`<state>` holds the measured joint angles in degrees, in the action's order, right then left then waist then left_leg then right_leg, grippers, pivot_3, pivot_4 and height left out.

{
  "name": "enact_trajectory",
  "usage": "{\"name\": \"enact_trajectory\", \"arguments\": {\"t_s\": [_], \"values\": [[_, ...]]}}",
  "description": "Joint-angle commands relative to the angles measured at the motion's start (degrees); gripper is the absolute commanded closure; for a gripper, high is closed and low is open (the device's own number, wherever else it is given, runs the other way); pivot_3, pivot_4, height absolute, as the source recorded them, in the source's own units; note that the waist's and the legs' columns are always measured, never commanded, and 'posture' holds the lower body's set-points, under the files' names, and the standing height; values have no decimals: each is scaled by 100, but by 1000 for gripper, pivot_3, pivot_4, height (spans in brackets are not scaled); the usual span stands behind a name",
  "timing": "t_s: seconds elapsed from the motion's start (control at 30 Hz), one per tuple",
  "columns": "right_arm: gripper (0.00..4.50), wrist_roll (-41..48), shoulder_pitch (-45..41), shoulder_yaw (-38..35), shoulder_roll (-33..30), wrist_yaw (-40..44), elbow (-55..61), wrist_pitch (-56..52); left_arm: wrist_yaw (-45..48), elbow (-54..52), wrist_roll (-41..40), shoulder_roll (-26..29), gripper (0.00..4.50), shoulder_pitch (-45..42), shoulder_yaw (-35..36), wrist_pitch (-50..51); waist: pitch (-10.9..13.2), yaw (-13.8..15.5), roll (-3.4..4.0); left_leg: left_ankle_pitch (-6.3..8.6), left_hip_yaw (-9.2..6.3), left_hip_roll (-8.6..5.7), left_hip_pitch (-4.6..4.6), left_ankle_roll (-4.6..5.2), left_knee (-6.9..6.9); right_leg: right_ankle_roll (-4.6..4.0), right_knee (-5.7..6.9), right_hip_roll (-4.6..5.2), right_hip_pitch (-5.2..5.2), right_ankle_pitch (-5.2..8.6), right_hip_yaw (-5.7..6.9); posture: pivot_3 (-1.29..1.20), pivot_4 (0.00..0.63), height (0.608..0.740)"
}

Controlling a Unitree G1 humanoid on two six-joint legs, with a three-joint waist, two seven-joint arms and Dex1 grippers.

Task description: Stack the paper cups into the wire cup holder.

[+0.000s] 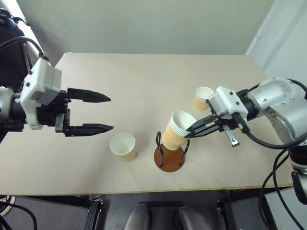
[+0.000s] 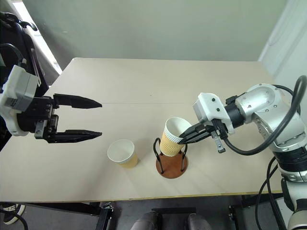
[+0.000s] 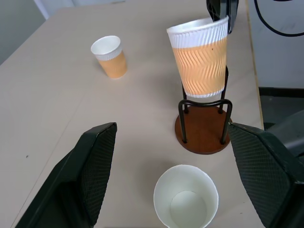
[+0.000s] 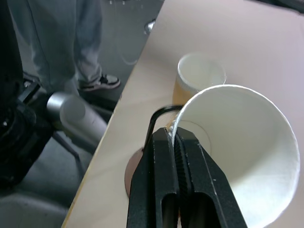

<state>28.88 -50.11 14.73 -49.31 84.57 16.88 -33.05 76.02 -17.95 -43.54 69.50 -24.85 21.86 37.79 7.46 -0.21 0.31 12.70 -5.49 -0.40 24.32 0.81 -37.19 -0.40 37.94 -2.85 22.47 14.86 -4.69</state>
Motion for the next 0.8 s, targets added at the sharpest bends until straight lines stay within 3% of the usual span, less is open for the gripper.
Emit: {"name": "enact_trajectory", "arguments": {"t_s": [0.03,0.3,0.4,0.6,0.8], "values": [[3901,-155,-90,36,37,-7,-50,37,-3,-161,-101,157,511,-2,312,2,0,0,0,0,0,0,0,0,1,0,0,0,0,0,0,0,150,740],[1004,-390,-295,-61,137,-34,-449,187,3,-151,-122,181,511,87,371,-20,0,-1,0,0,0,0,-1,-1,3,-2,0,0,0,0,0,0,150,740],[20,-1164,-910,-116,303,-566,-1963,895,-24,-144,-102,191,511,132,422,-28,0,-9,0,0,0,0,-2,-1,2,-7,3,0,3,-3,0,0,150,740],[20,-2905,-2001,485,741,-1390,-5639,2893,-93,-267,-126,167,511,319,602,18,-1,5,-1,3,-1,2,-4,-1,12,-21,12,0,15,-11,4,0,150,740],[20,-3723,-2456,658,1229,-1675,-7547,3995,-219,-466,-210,181,511,559,897,148,4,0,6,-8,-1,5,44,-32,24,-26,19,0,69,-10,7,0,150,740]]}}
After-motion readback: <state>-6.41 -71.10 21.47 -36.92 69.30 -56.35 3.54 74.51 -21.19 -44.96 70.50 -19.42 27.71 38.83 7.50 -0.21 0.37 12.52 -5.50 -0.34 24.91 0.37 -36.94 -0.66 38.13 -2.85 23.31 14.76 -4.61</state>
